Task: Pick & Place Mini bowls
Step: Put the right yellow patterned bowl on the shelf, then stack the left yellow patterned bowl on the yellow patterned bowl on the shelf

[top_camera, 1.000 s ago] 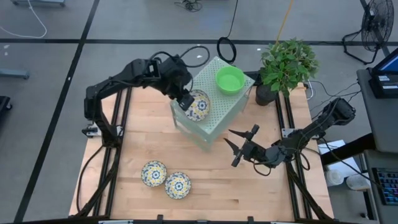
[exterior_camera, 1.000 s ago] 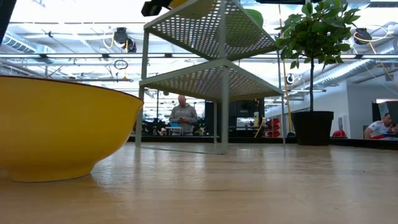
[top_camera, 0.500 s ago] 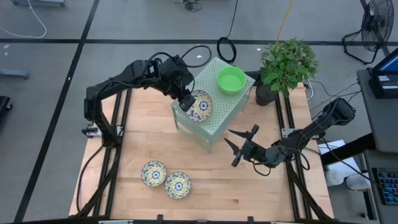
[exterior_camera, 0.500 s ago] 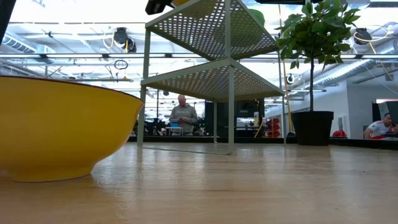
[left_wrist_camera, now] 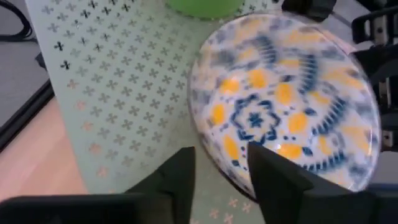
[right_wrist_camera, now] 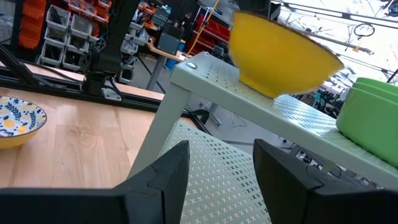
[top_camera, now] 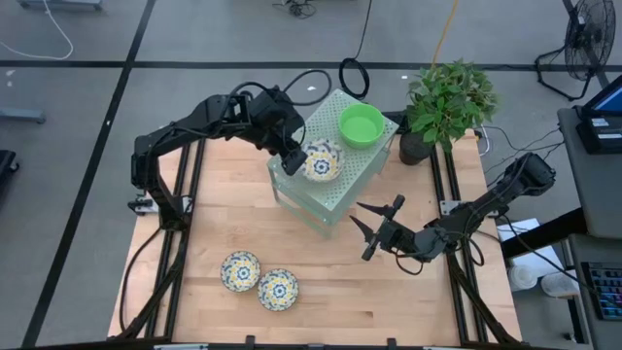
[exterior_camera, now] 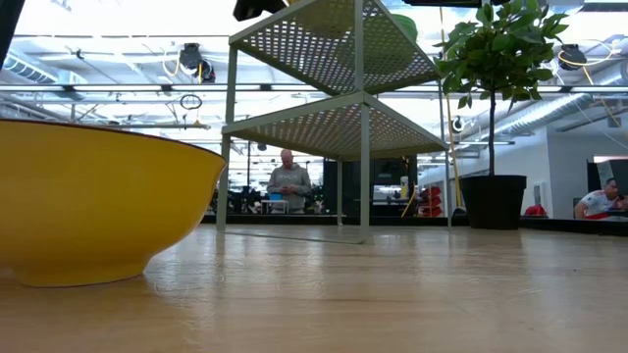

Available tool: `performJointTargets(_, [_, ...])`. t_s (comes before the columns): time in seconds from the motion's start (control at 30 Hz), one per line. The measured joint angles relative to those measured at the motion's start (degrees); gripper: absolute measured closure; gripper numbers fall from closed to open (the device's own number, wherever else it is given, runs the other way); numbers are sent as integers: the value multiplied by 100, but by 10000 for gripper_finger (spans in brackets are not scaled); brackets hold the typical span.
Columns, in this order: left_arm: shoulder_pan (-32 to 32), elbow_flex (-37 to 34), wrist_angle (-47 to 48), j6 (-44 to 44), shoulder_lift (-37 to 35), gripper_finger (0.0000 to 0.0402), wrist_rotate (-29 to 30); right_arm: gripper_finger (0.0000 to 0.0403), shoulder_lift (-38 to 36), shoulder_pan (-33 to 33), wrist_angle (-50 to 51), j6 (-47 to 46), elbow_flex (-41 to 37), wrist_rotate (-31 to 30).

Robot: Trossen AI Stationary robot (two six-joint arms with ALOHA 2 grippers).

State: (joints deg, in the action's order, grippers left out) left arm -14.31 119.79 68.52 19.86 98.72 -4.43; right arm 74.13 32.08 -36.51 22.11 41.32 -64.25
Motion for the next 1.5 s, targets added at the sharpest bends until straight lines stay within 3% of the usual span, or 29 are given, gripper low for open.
performJointTargets(0.17, [-17,2,-128,-48,0,198,0,238,1,0,0,-2,0,0])
performJointTargets(0.33, [-17,277,-145,-298,0,172,-4,238,2,0,0,-2,0,0])
performJointTargets(0.57, [183,1018,282,-318,-12,179,-4,238,2,0,17,-2,-2,0])
performJointTargets(0.8, [1104,1155,2246,-317,-99,201,-215,238,2,95,204,-79,-2,-24])
performJointTargets(0.97, [2420,167,1940,-32,-488,216,195,238,7,159,392,-429,-4,-7])
performJointTargets(1.13, [3637,-1064,1978,1352,-685,231,1697,238,7,177,425,-502,-7,-10])
performJointTargets(1.23, [4265,-1984,1956,2142,-748,241,2136,238,7,177,426,-556,-7,-9])
performJointTargets(1.5, [4940,-4349,823,3609,-880,269,2199,238,7,177,543,-800,-7,-2])
